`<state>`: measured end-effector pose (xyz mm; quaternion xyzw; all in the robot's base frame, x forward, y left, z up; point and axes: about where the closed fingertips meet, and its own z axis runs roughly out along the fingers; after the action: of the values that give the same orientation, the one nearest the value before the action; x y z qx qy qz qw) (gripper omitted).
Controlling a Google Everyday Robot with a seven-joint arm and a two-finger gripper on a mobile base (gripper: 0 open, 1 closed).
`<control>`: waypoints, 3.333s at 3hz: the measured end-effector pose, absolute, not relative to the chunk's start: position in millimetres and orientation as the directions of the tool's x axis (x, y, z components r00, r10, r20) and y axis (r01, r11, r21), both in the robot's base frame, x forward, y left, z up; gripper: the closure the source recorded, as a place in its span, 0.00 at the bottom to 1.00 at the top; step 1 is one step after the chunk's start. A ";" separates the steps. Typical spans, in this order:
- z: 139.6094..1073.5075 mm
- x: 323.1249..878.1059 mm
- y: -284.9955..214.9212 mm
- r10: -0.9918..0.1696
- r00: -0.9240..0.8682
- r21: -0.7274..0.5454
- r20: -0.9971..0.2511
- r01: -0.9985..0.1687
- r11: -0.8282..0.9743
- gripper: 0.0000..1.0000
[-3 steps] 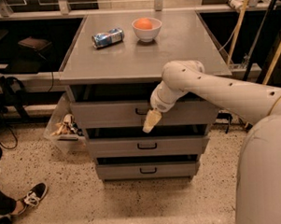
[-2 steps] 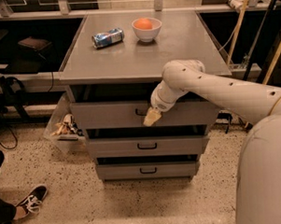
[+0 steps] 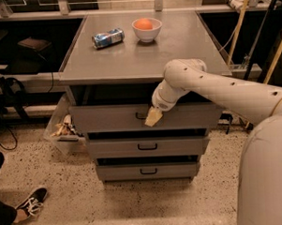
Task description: Open top drawer
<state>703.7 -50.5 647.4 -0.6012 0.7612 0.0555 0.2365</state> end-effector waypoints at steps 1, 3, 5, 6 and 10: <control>656.4 704.9 -53.2 -0.889 -0.165 -0.200 -0.427 -0.942 0.271 1.00; 658.3 692.6 -57.4 -0.887 -0.164 -0.203 -0.431 -0.941 0.272 1.00; 656.5 682.6 -59.2 -0.893 -0.150 -0.202 -0.424 -0.946 0.255 1.00; 657.6 681.8 -59.4 -0.893 -0.150 -0.202 -0.424 -0.946 0.255 1.00; 657.3 656.3 -60.5 -0.896 -0.150 -0.219 -0.419 -0.940 0.260 1.00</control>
Offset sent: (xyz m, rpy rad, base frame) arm -0.2496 -0.0423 -0.0468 0.0048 -0.0998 0.0858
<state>656.3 -60.5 657.3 -0.6066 0.7567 0.0468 0.2393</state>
